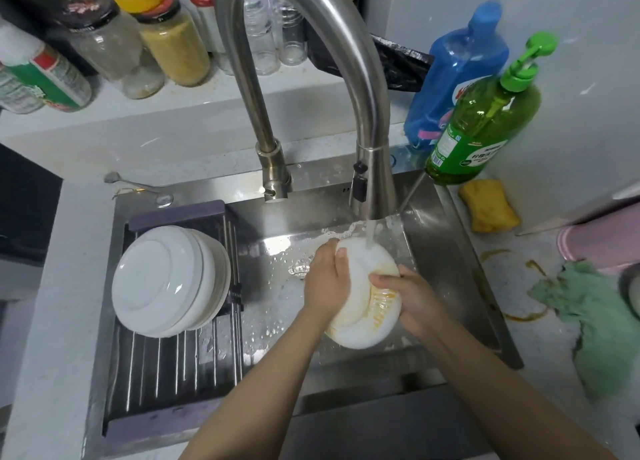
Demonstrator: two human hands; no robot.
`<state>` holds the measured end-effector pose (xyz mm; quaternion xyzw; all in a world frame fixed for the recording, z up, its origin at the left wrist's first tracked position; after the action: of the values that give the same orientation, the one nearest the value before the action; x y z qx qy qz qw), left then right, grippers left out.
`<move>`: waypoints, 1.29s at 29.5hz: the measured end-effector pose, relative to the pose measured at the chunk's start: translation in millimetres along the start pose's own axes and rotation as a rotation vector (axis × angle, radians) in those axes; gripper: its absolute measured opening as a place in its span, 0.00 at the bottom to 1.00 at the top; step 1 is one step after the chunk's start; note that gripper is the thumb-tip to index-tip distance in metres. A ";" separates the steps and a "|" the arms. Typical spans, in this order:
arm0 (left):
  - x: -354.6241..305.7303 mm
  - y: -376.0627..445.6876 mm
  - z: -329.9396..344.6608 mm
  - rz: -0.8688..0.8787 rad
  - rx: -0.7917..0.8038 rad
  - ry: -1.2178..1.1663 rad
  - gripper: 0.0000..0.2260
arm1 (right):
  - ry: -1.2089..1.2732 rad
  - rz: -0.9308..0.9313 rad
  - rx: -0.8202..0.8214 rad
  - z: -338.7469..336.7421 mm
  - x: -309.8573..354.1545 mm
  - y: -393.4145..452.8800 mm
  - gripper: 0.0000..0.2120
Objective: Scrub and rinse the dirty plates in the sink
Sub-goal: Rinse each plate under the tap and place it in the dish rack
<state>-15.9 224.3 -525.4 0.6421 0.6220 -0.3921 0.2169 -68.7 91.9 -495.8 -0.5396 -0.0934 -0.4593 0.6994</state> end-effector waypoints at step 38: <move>20.1 -23.9 -56.5 -0.524 0.685 -0.929 0.40 | -0.589 -0.058 0.096 10.8 43.7 30.0 0.14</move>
<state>-27.4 283.4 -502.2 0.2644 0.4387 -0.8468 0.1433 -18.0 77.2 -484.2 -0.6130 -0.3291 -0.2978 0.6536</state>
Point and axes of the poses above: each hand's wrist, its own y-axis towards the middle knuckle, its own z-axis out of the palm, x = y × z, the point moved 5 cm from there along y, towards the middle knuckle, and after that the axes turned 4 degrees about y, right-handed, at the moved point
